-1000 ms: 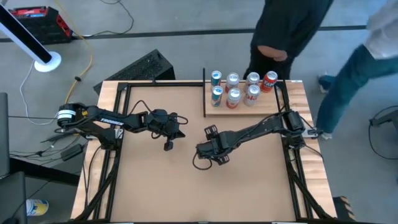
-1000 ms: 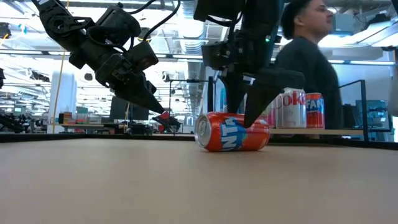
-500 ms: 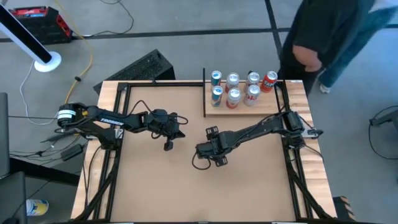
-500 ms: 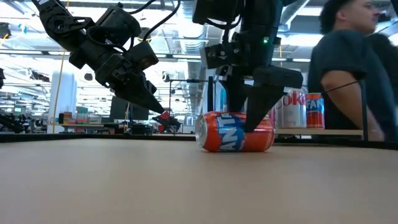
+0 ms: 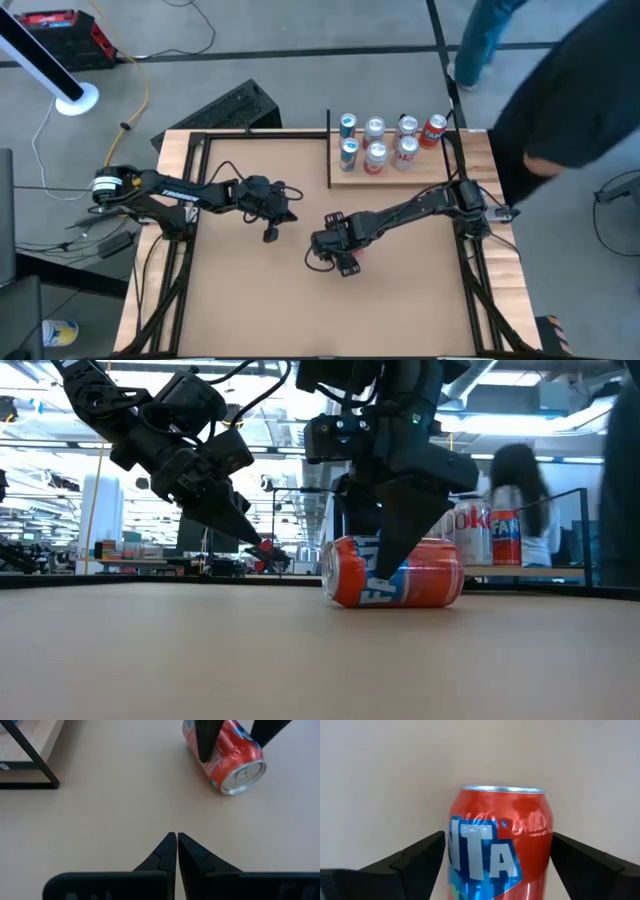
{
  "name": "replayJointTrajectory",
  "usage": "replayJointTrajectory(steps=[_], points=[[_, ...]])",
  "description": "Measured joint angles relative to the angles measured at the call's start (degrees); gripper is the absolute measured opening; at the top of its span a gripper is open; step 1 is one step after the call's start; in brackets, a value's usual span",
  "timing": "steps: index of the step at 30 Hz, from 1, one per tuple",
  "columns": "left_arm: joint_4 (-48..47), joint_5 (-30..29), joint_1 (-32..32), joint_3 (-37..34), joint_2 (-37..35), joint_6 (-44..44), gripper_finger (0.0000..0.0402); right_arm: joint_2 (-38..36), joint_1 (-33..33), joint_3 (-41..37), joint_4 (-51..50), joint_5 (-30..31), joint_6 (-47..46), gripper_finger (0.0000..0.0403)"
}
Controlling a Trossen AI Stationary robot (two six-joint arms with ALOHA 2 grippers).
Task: Place canned beverage on shelf
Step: Put the orange soda can on the shelf aligned with the orange soda can
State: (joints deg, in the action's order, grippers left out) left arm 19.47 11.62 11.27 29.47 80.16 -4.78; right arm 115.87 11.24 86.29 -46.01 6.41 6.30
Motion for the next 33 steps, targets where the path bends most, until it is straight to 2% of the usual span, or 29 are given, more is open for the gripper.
replayJointTrajectory(steps=[8,15,22,27,30,33], points=[[-0.9,0.0,0.0,0.02,0.0,-0.13,0.0,-0.3,0.66,-0.74,0.94,-1.55,-0.42,0.0341],[-0.82,0.0,0.0,0.02,0.0,-0.13,0.0,-0.76,0.64,-4.88,5.39,-2.37,-3.09,0.0341],[-0.75,0.65,-0.02,0.02,0.0,-0.21,0.0,-4.29,1.48,-5.52,6.91,-4.04,-5.31,0.0316],[-0.69,3.16,-0.02,0.02,0.0,-0.59,0.0,-11.6,3.29,-8.34,7.91,-4.1,-7.13,0.0315],[-0.66,3.19,-0.07,0.02,0.0,-0.59,0.0,-16.5,4.31,-13.05,9.4,-3.21,-10.39,0.0315],[-0.33,3.48,-0.07,0.02,0.0,-0.59,0.0,-23.75,5.85,-19.72,14.56,0.4,-14.29,0.0314]])
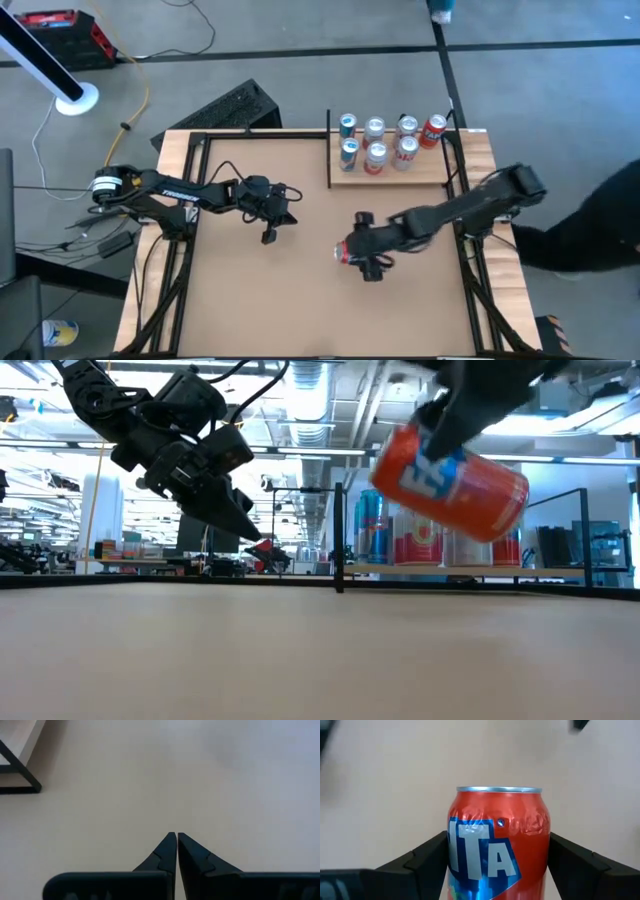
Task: Place canned beverage on shelf
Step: Put the orange soda can on the shelf aligned with the orange soda can
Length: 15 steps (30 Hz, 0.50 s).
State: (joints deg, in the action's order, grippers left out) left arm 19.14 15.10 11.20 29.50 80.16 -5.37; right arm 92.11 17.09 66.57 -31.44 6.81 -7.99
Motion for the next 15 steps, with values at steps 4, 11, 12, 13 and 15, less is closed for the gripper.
replayJointTrajectory(steps=[4,11,12,13,15], points=[[1.15,0.23,-0.02,0.0,0.0,0.27,0.0,-10.2,2.35,-14.17,17.46,6.06,-3.27,0.0315],[2.46,0.25,-0.02,0.0,0.0,0.55,0.0,-16.69,3.02,-41.23,68.47,9.67,-3.81,0.0318],[2.44,0.32,-0.02,0.0,0.0,0.58,0.0,-15.78,2.9,-43.92,74.35,9.79,-3.78,0.0318],[2.46,0.71,-0.02,0.0,0.0,0.6,0.0,-14.74,2.68,-46.29,79.31,9.82,-3.74,0.0318],[2.69,1.57,-0.02,0.0,0.0,0.65,0.0,-12.77,2.38,-49.45,86.84,10.09,-3.61,0.0319]])
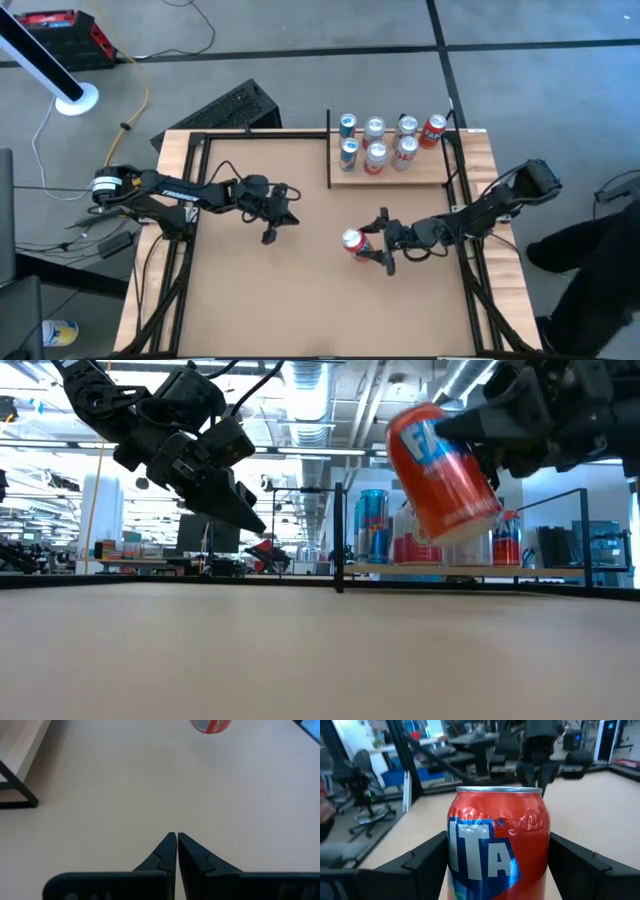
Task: Place canned beverage on shelf
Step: Put the orange soda can on the shelf aligned with the orange soda can
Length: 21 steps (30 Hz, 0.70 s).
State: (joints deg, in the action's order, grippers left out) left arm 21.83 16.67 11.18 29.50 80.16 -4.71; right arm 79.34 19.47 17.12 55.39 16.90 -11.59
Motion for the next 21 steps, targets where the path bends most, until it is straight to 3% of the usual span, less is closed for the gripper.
replayJointTrajectory(steps=[9,16,21], points=[[6.98,5.16,-2.07,0.04,1.56,0.54,0.0,9.36,-2.36,0.63,11.78,1.39,2.45,0.0319],[25.19,7.05,-8.17,0.04,10.77,0.88,0.0,17.07,-4.77,4.57,17.31,1.56,4.9,0.0319],[30.94,5.63,-8.84,0.06,16.69,1.18,0.0,23.11,-5.43,8.5,18.26,1.31,4.88,0.032]])
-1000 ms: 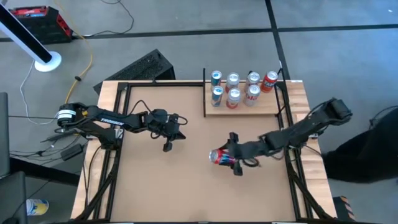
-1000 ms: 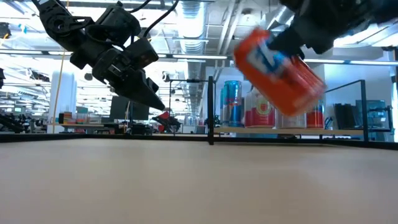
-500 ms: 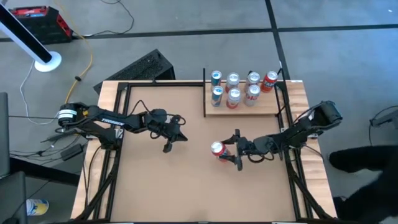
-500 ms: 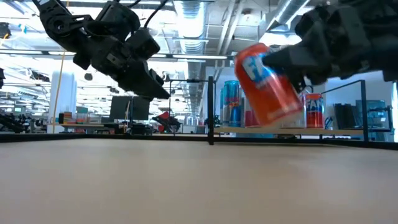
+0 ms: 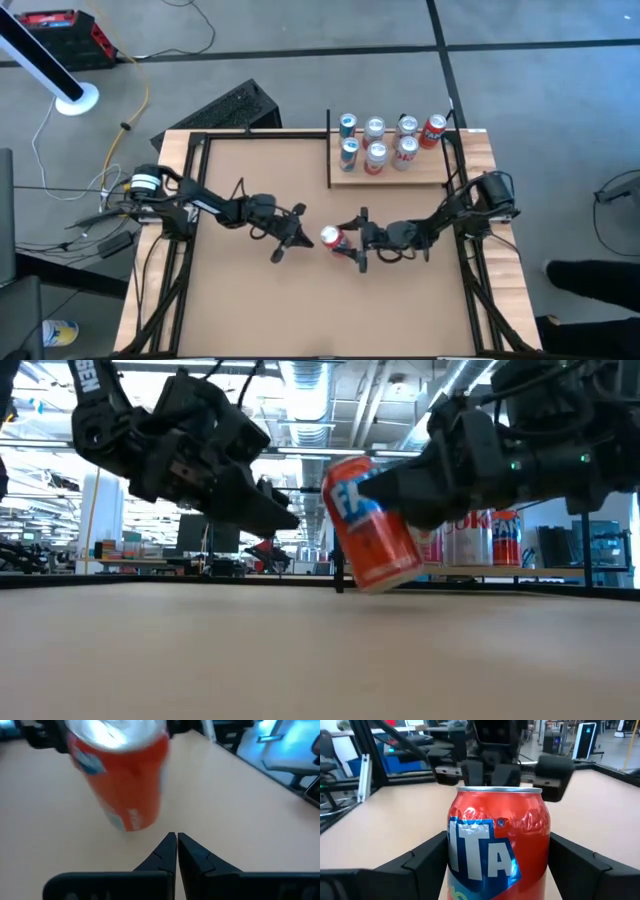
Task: Place canned beverage on shelf
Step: Put the orange soda can on the shelf aligned with the orange soda can
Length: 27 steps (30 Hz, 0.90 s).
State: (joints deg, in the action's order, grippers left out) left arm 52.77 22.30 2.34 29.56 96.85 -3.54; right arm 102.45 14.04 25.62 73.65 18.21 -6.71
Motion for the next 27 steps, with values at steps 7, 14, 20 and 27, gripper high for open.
replayJointTrajectory(steps=[7,14,20,27], points=[[-0.74,-0.21,1.69,0.57,3.4,2.31,0.0,5.71,0.04,3.3,1.89,-0.23,-0.32,0.032],[-0.85,0.62,1.95,0.64,3.49,2.67,0.0,8.51,-0.28,4.69,2.81,-0.21,-0.36,0.032],[-0.62,3.09,1.95,0.66,3.49,2.7,0.0,8.38,-0.33,4.66,2.67,-0.17,-0.43,0.0322],[1.36,6.25,1.64,1.24,3.46,3.15,0.0,8.31,-0.33,4.66,2.66,-0.19,-0.34,0.0323]])
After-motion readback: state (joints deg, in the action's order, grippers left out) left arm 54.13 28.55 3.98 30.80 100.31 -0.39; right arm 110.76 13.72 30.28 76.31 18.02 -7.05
